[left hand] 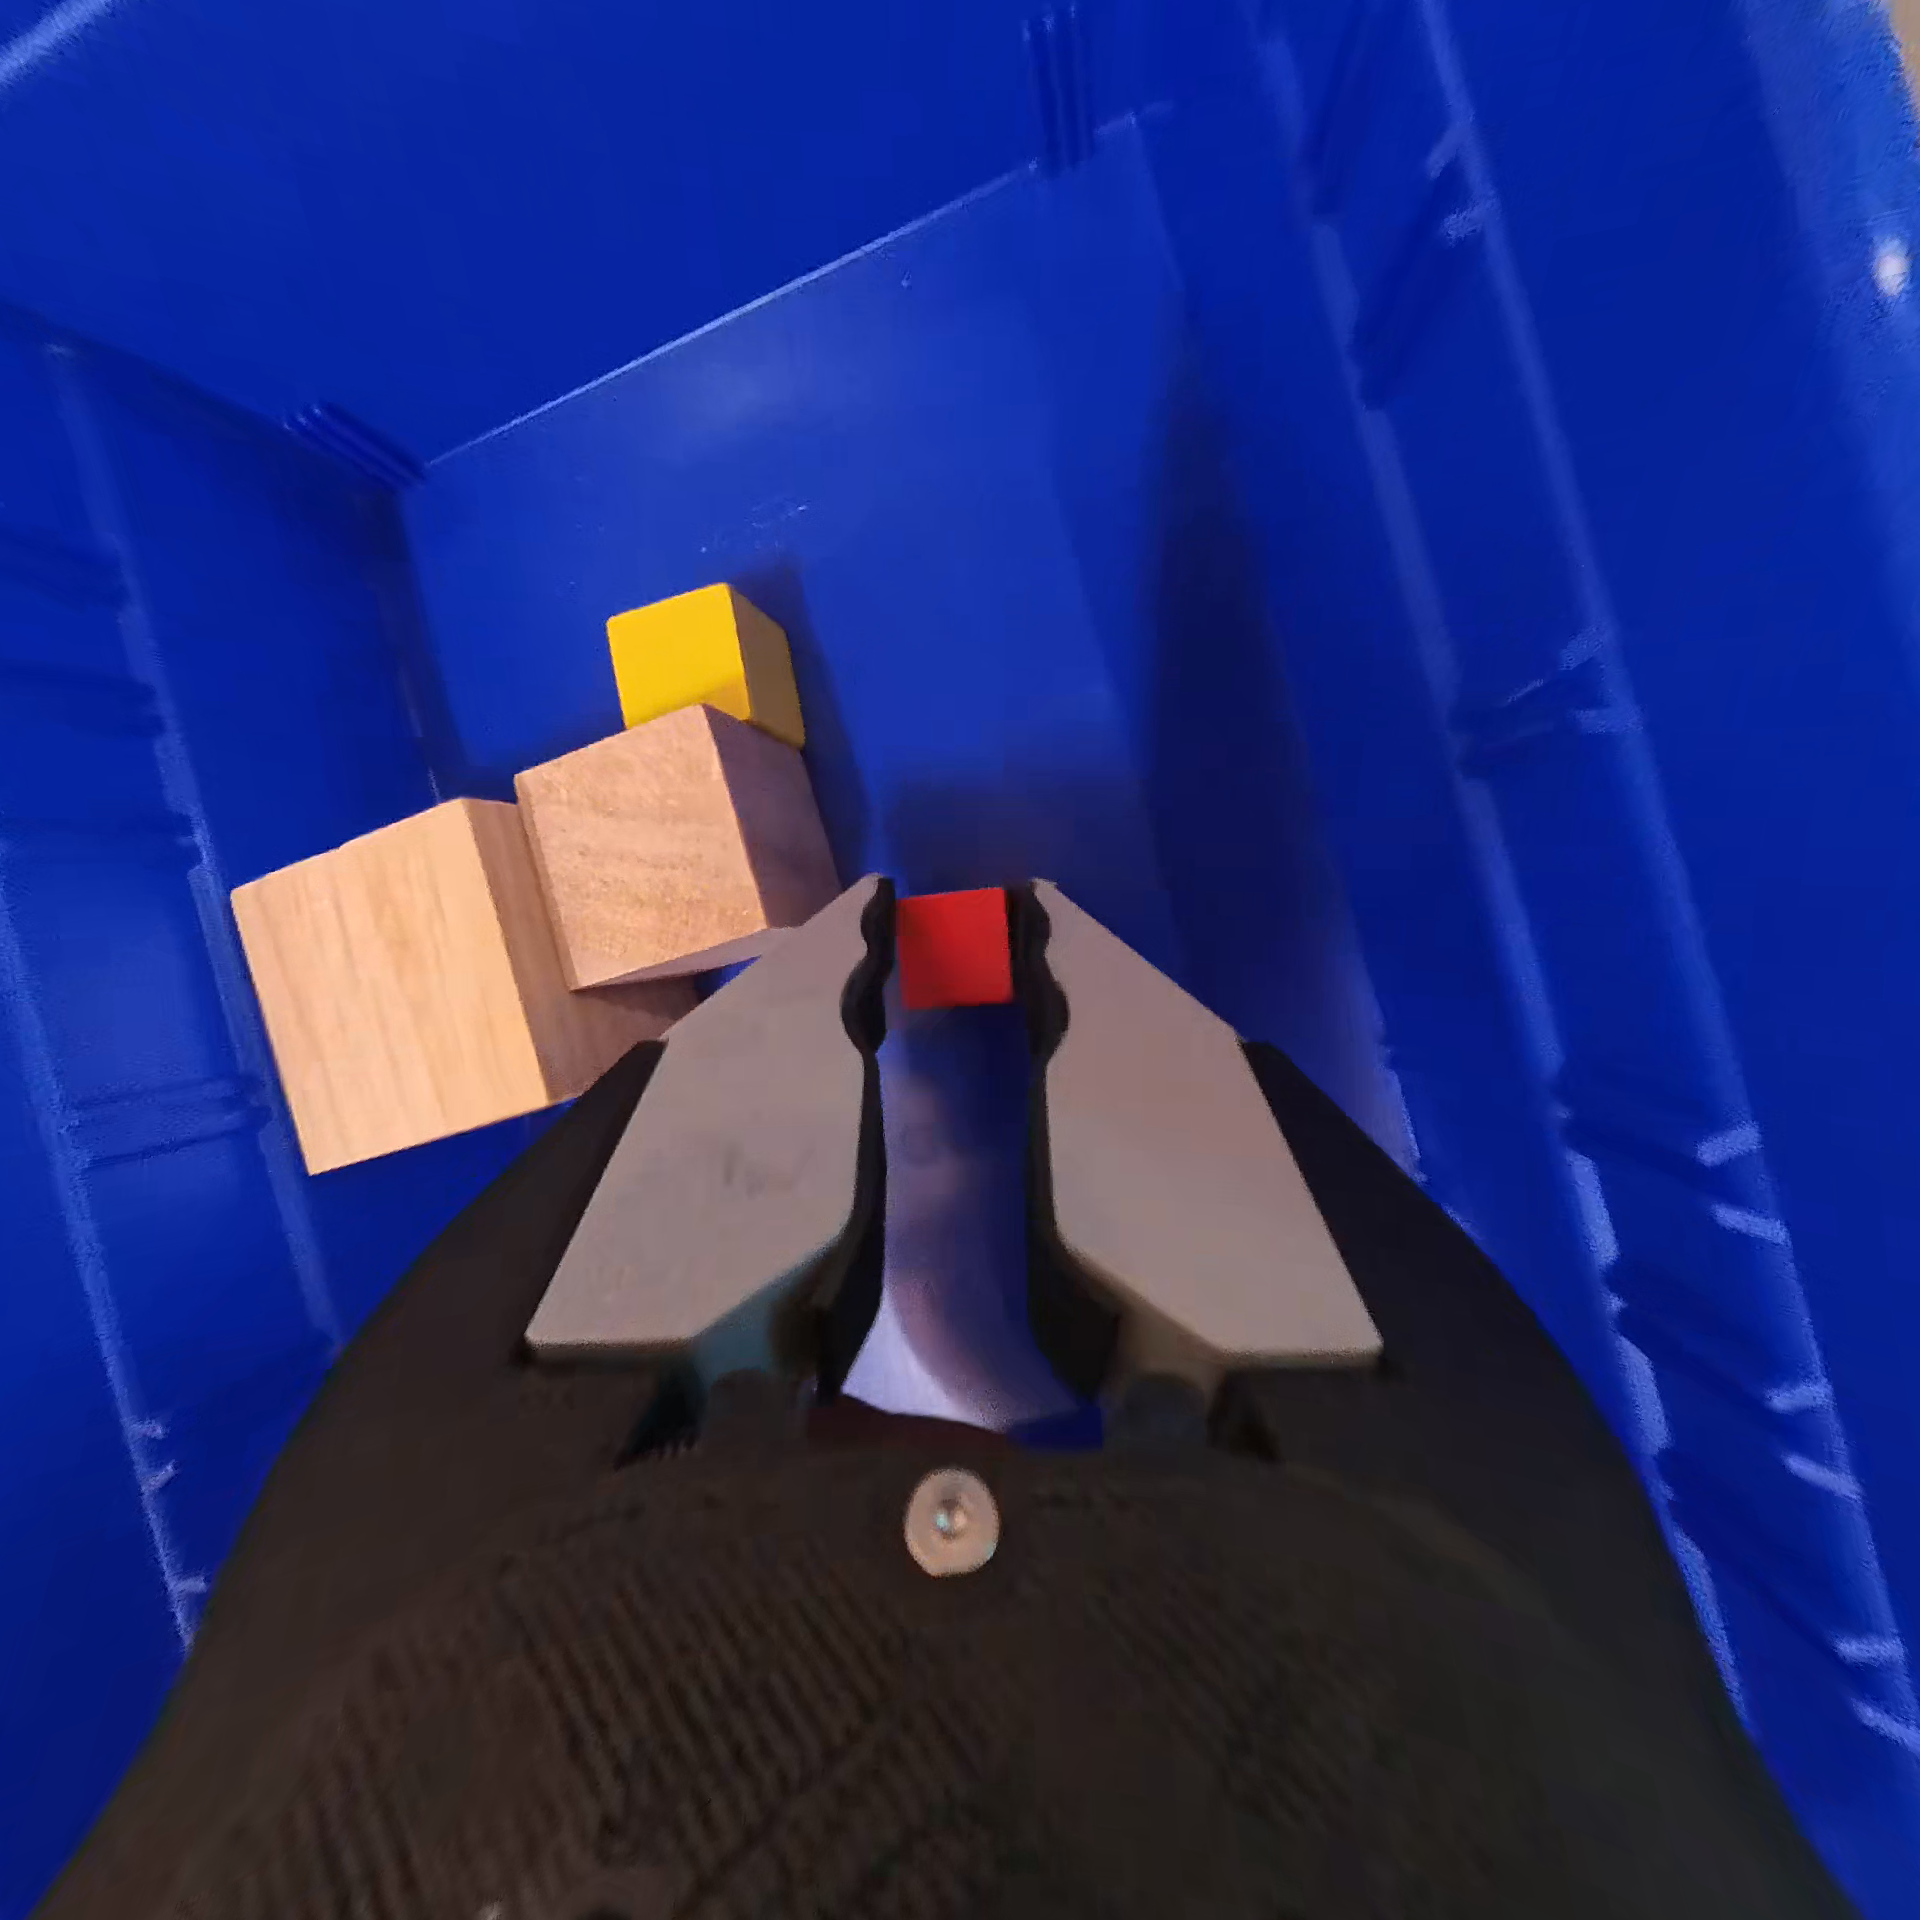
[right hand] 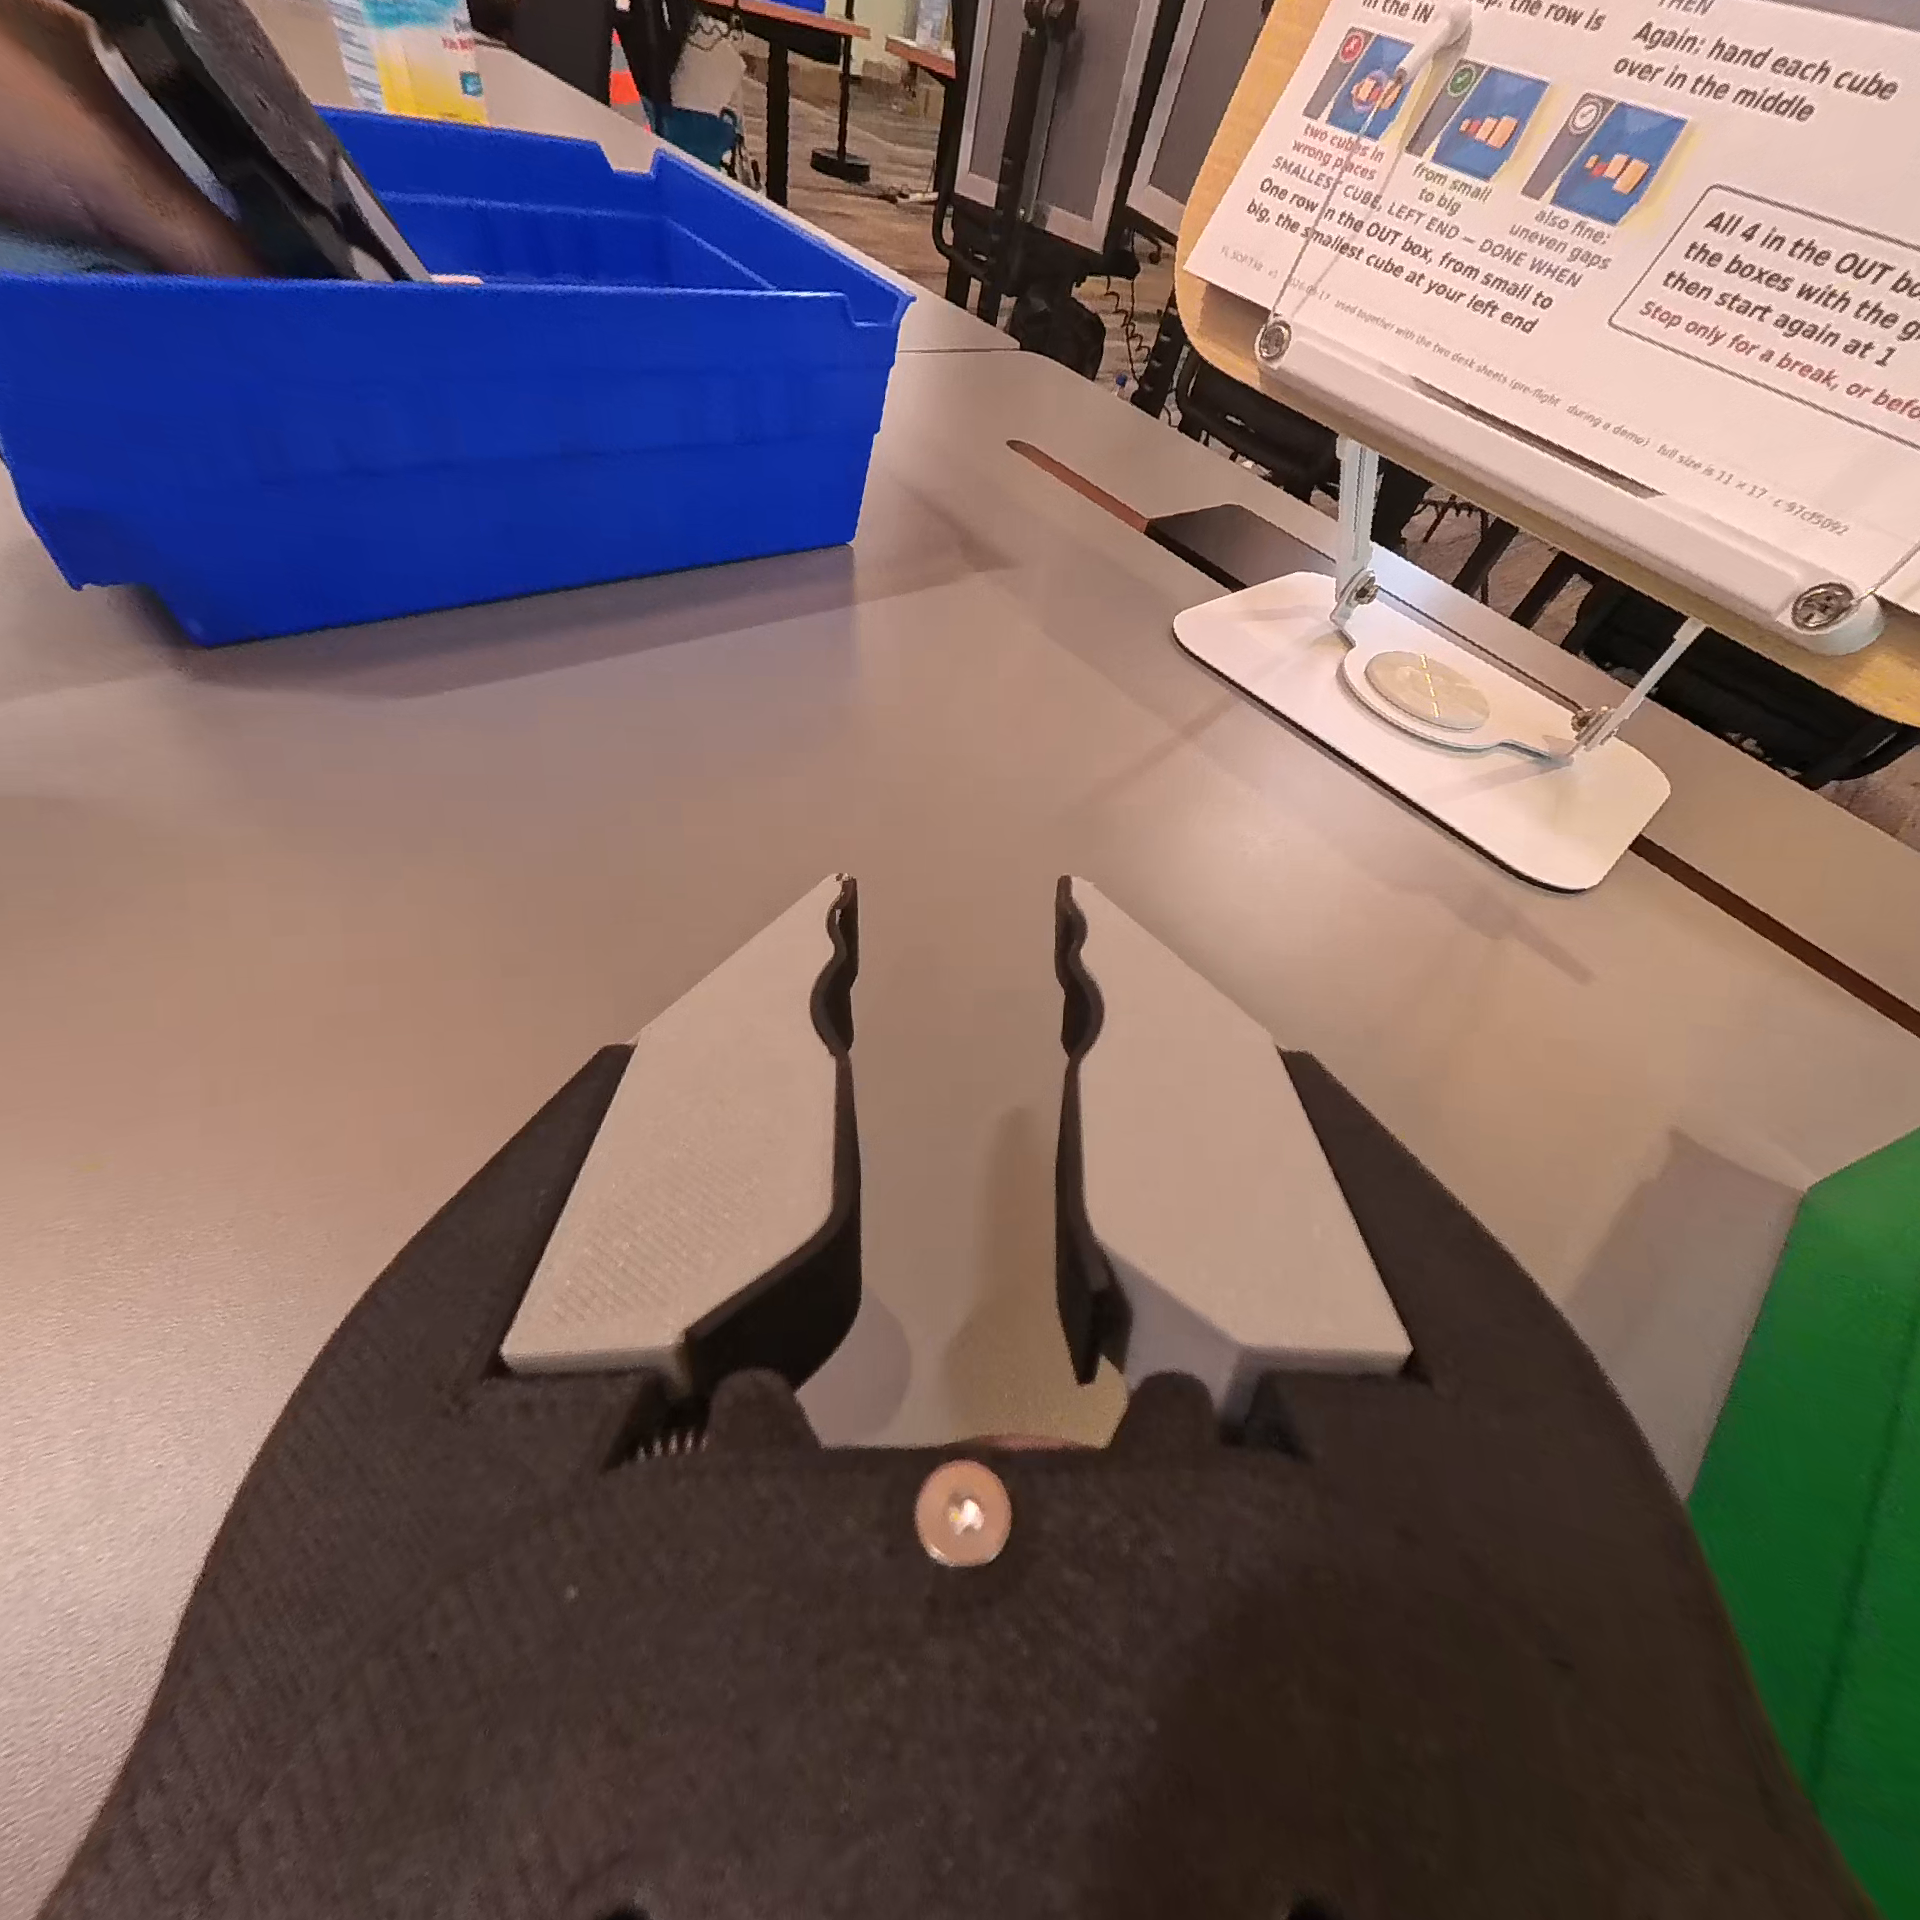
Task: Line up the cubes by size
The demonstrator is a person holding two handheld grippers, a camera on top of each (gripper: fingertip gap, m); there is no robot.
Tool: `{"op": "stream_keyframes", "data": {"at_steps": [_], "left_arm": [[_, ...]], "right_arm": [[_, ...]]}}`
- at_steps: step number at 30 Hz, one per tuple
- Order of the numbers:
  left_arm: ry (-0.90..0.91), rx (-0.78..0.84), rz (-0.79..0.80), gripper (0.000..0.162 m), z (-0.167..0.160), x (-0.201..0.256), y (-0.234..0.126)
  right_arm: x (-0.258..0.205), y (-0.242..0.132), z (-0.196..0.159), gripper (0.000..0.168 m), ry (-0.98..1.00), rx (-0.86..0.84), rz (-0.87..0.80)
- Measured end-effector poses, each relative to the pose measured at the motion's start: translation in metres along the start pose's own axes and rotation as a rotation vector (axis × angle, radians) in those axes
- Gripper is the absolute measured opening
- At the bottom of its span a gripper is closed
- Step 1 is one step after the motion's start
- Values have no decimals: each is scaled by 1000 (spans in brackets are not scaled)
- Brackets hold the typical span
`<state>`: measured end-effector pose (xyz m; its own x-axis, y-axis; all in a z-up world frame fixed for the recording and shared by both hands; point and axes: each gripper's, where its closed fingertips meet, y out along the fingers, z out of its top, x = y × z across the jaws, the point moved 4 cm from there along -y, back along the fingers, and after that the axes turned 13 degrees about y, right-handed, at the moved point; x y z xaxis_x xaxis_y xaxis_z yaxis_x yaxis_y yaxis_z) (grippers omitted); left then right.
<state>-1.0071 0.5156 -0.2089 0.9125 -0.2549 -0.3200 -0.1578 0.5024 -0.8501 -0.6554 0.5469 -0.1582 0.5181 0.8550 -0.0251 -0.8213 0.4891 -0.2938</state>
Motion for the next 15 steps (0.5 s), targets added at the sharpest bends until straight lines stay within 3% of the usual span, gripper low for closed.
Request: {"op": "stream_keyframes", "data": {"at_steps": [6, 9, 12, 15], "left_arm": [[38, 7, 22, 20, 0, -3, 0], [36, 112, 46, 20, 7, -8, -16], [82, 471, -33, 20, 35, 5, -65], [330, 889, -51, 19, 53, 43, -134]], "right_arm": [[-1, -3, 2, 35, -12, 13, -4], [-2, -3, 2, 35, 7, 9, 20], [-14, -1, 1, 36, 81, -24, 164], [-42, -6, 7, 38, 263, -58, 460]]}}
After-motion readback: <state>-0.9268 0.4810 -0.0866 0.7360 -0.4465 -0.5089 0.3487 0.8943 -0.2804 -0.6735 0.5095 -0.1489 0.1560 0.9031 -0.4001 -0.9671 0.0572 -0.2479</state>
